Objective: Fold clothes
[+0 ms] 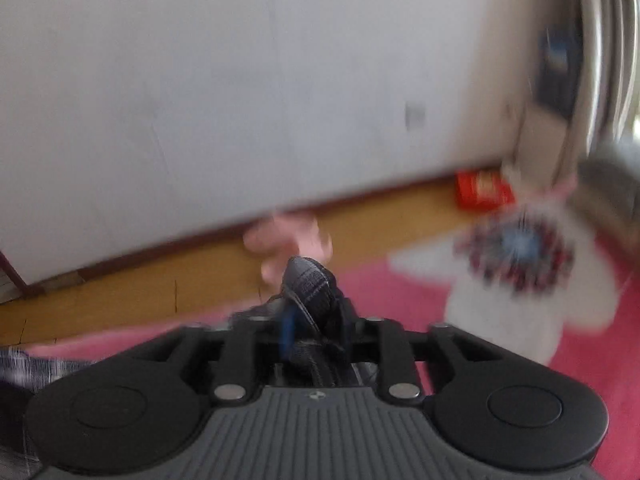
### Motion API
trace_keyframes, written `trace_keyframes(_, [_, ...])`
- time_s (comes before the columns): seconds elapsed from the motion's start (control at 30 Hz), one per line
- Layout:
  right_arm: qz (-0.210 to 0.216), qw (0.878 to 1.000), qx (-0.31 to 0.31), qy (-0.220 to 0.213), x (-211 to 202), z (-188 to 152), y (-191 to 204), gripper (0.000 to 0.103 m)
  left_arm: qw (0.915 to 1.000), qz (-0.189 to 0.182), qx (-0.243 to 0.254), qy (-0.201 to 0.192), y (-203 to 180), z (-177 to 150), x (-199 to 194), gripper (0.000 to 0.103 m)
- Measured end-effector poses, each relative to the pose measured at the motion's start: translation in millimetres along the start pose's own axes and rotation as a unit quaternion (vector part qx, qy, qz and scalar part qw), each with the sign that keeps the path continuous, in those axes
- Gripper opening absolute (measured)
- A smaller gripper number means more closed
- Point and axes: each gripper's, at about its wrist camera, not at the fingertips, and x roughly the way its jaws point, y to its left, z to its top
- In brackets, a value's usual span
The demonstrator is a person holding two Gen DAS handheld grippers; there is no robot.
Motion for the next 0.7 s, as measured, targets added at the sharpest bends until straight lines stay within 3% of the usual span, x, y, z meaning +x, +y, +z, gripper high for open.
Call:
trace_keyframes(0.07, [0.013,0.999,0.033,0.003,-3,-10,-8,0.047,0.9999,0.0,-0.014,0.008,7,1,5,0.021])
trace_keyframes(0.13, [0.036,0.997,0.071,-0.01,-23,-11,-24,0.063,0.9995,-0.003,-0.028,0.012,15,2,7,0.03])
trace_keyframes(0.23, [0.07,0.989,0.128,-0.029,-53,-11,-49,0.069,0.9997,0.012,-0.017,0.009,15,5,7,0.041])
trace_keyframes(0.3, [0.07,0.983,0.159,-0.051,-81,-15,-73,0.07,0.9997,0.021,-0.009,0.01,16,7,3,0.044])
trace_keyframes(0.47, [0.021,0.981,0.171,-0.091,-173,-51,-110,0.07,0.9985,0.049,0.022,-0.015,21,16,-20,0.044])
trace_keyframes(0.57, [-0.014,0.985,0.154,-0.077,-210,-90,-115,0.068,0.9957,0.051,0.072,-0.027,6,36,-25,0.045])
trace_keyframes(0.7, [-0.041,0.992,0.114,-0.043,-225,-139,-103,0.058,0.9857,0.045,0.162,0.0,-47,67,22,0.045])
